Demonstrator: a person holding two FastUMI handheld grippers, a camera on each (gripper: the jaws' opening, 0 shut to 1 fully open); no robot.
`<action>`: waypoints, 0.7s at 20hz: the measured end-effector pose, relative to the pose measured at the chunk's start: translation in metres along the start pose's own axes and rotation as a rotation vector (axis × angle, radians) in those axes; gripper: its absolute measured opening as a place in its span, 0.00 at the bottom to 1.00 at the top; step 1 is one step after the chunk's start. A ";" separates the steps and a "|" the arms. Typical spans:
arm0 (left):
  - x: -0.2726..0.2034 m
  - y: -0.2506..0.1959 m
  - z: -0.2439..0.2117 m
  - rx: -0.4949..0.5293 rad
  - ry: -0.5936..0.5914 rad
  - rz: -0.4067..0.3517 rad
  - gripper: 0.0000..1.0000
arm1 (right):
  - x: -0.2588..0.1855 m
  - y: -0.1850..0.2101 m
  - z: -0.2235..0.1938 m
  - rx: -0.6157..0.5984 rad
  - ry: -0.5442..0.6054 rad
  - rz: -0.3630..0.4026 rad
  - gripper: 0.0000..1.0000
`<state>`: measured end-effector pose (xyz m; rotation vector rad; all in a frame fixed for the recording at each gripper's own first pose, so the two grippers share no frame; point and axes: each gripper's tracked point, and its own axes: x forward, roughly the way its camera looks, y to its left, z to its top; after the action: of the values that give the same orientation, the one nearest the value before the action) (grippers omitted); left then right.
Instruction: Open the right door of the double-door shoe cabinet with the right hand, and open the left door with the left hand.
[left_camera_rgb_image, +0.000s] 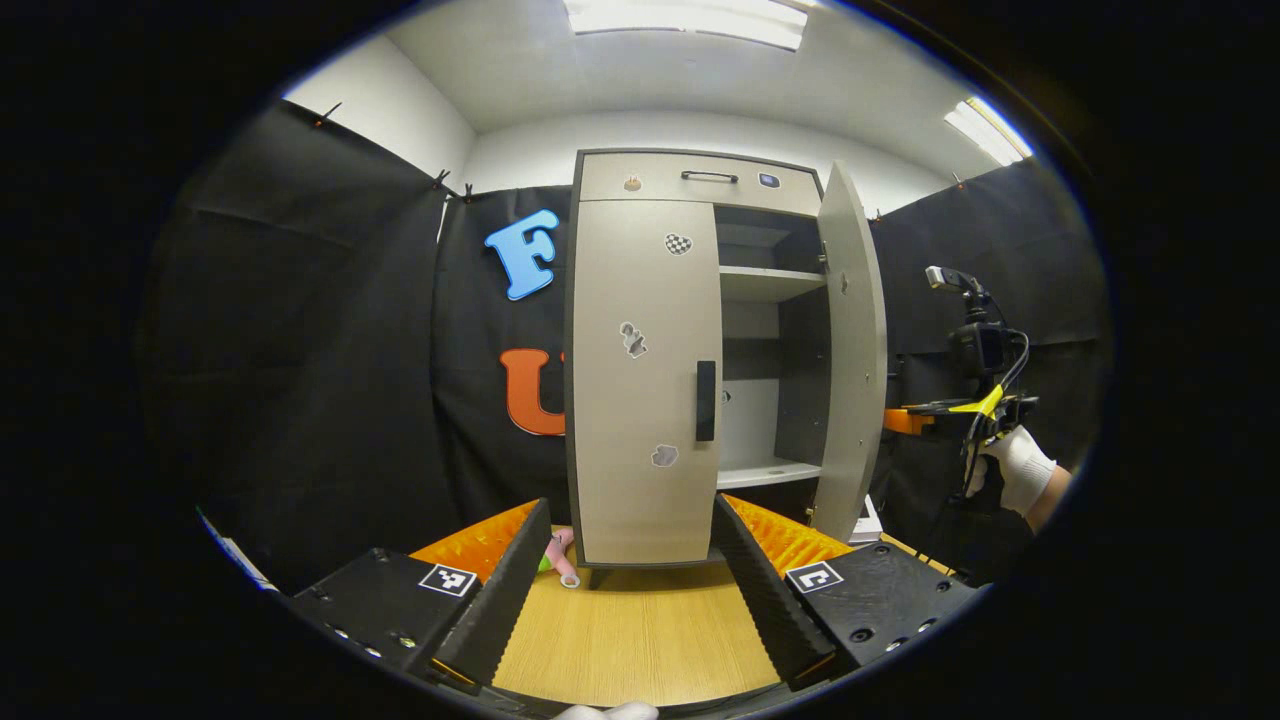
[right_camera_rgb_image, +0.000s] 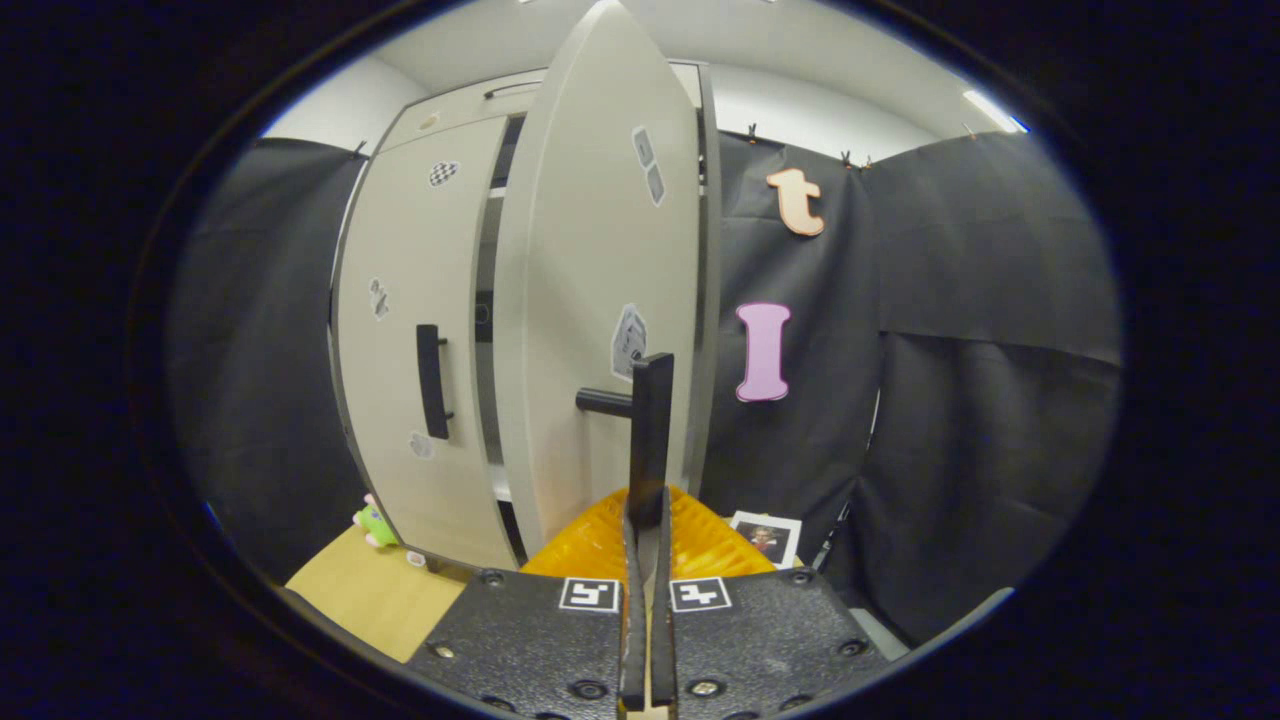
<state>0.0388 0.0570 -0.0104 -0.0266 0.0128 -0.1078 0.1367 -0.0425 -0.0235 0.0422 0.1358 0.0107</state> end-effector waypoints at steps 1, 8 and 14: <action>0.001 0.000 0.000 0.000 0.001 -0.007 0.96 | -0.001 -0.006 0.001 0.002 -0.002 -0.007 0.04; 0.007 -0.004 -0.007 0.004 0.011 -0.045 0.96 | -0.002 -0.039 -0.003 -0.004 -0.008 -0.027 0.04; 0.011 -0.009 -0.013 -0.006 0.020 -0.065 0.96 | 0.002 -0.075 -0.003 0.050 -0.020 -0.055 0.04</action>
<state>0.0488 0.0469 -0.0228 -0.0319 0.0319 -0.1729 0.1394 -0.1168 -0.0298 0.0887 0.1175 -0.0477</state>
